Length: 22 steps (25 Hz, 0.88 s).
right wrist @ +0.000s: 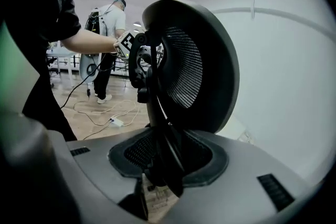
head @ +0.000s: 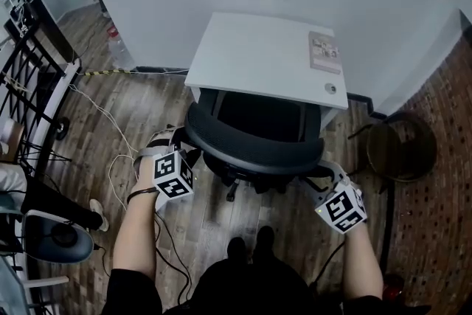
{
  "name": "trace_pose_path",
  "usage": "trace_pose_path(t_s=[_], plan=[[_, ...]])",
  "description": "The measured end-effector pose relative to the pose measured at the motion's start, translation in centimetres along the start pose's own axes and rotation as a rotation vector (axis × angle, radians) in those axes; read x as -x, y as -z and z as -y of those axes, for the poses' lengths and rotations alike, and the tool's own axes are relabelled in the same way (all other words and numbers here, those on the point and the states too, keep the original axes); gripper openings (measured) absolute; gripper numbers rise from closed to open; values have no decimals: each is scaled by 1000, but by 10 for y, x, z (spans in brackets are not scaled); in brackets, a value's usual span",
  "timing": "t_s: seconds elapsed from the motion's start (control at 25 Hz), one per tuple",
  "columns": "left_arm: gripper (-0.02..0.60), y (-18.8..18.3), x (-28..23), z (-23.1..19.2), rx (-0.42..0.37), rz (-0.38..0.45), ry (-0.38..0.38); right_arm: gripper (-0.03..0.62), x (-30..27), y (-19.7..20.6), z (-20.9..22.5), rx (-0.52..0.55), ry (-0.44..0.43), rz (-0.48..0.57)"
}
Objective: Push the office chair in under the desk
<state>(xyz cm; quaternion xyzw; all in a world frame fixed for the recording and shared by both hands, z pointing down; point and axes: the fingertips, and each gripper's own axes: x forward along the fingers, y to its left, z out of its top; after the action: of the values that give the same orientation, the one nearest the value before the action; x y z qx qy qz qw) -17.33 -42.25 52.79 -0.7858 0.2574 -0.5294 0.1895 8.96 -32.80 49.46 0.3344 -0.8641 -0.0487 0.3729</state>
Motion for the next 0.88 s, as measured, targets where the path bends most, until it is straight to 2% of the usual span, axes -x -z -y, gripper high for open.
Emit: trace_pose_path(t_s=[0.24,0.4,0.52,0.68,0.88], plan=[[236,1,-4,-8,-5,-28,-22,149,-4,-4,1,2,-3,-1],[241,3,5,-7,17,-14,-91,133,6,-5,-2,18,37,-12],[241,4,22,-5,109,53,-133,116,22,-10,-4,-49,74,34],[241,-4,50,3,225,173,-168,81,46,-21,-5,-193,122,170],[239,-27,84,12,359,321,-181,33,80,-44,-18,-321,178,285]])
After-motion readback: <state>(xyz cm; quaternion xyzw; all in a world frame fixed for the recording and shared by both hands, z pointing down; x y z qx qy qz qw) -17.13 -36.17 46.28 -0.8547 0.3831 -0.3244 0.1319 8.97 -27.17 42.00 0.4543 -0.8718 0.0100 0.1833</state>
